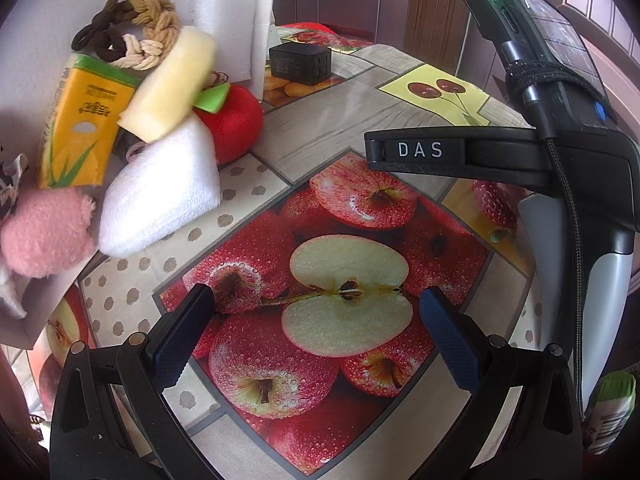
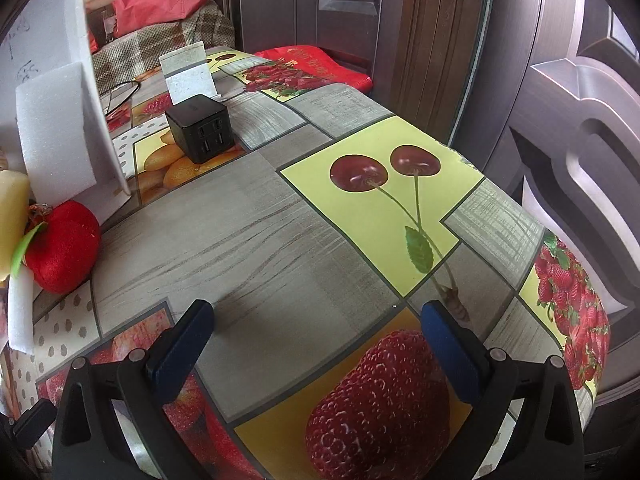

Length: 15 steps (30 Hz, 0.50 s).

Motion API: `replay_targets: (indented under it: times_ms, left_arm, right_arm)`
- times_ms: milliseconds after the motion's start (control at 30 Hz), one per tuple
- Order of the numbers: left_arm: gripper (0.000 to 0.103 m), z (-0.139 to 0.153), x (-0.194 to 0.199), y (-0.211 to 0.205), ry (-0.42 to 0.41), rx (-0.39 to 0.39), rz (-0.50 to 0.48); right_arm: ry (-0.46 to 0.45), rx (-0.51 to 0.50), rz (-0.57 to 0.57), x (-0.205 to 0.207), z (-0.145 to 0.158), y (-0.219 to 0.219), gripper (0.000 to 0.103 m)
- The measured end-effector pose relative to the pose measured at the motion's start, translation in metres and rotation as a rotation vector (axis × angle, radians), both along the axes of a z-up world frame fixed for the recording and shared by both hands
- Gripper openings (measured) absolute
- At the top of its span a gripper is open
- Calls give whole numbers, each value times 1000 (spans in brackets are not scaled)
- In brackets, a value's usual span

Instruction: Organize soft objects

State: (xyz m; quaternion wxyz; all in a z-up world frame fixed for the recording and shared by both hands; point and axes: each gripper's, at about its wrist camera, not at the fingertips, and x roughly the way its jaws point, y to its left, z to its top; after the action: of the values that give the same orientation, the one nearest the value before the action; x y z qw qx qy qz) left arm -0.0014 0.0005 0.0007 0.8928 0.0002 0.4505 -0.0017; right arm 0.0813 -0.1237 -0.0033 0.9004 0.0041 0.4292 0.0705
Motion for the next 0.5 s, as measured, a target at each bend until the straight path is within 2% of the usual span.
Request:
replay_targets:
  times_ms: [500]
  left_arm:
    - [102,0,0,-1,0,0,0]
  right_arm:
    - [0,0,0,0,0,-1,103]
